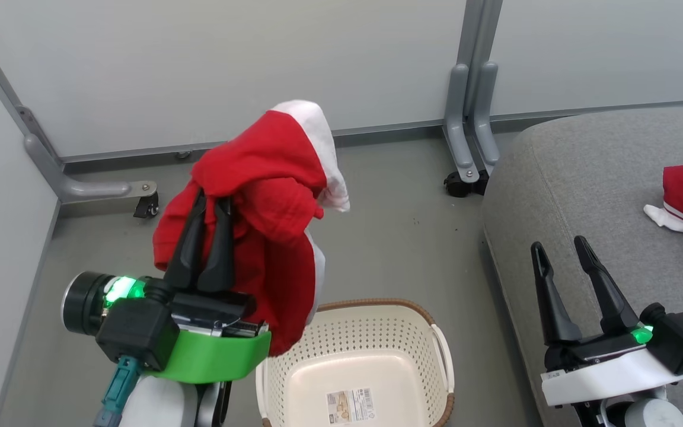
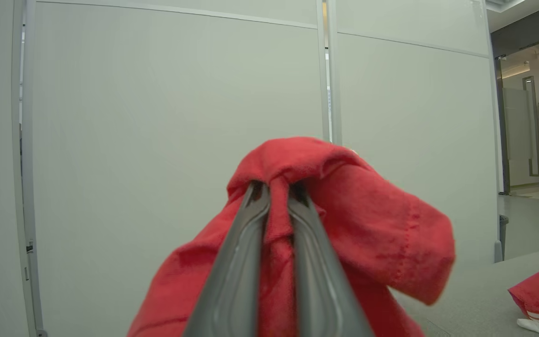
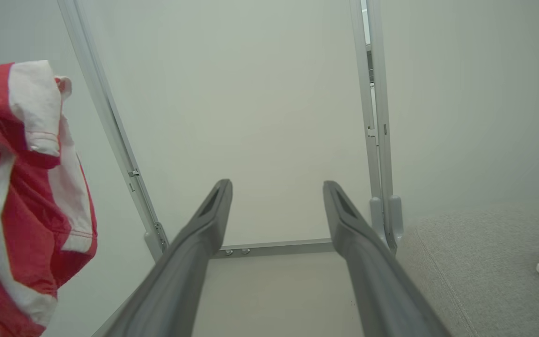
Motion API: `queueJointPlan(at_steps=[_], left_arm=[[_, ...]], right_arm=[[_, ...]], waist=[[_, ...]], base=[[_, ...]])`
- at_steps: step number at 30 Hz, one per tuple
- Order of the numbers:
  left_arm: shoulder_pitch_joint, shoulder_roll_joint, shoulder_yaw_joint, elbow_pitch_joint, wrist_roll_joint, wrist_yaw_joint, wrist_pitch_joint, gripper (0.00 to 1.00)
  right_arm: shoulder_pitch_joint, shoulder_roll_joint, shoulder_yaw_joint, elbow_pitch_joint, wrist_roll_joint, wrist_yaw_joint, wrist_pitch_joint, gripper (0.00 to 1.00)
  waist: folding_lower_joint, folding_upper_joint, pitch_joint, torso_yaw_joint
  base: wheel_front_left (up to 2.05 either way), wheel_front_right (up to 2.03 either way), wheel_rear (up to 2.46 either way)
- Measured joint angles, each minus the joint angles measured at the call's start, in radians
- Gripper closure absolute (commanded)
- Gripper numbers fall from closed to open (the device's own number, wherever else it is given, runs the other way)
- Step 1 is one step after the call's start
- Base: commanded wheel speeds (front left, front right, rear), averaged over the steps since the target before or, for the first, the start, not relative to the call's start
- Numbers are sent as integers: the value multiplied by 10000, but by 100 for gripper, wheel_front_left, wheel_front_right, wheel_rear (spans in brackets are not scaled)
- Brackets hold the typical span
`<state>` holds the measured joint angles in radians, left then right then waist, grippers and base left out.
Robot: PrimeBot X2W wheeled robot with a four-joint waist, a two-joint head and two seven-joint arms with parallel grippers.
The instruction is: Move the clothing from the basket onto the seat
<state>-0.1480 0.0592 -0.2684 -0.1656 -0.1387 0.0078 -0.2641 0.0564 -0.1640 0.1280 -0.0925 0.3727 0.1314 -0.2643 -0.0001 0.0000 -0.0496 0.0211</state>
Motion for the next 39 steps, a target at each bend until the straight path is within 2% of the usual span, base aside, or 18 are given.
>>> queueJointPlan(at_steps=[5,9,13,18,33,39], left_arm=[[147,-73,27,-130,-38,-548,0,100],[197,-84,-360,-144,-368,-934,0,100],[195,-88,-612,-188,-508,-1103,0,100],[194,-88,-899,-63,-587,-1220,0,100],[240,-90,-800,-113,-679,-1298,0,100],[251,-90,-821,-146,-669,-1308,0,100]], right_arm=[[0,4,-2,-8,-2,0,0,0],[23,6,8,-8,-13,0,0,0],[33,12,19,4,-42,0,0,0],[35,19,79,33,-42,0,0,0],[52,-161,288,42,-58,0,0,0],[-51,-1133,1883,-393,445,-6,0,0]], waist=[[0,0,-12,-4],[0,0,-16,11],[0,0,-28,18],[0,0,-66,13],[0,0,-100,-103],[0,0,-17,-161]], base=[[0,0,0],[0,0,0],[0,0,0],[0,0,0],[0,0,0],[0,0,0]])
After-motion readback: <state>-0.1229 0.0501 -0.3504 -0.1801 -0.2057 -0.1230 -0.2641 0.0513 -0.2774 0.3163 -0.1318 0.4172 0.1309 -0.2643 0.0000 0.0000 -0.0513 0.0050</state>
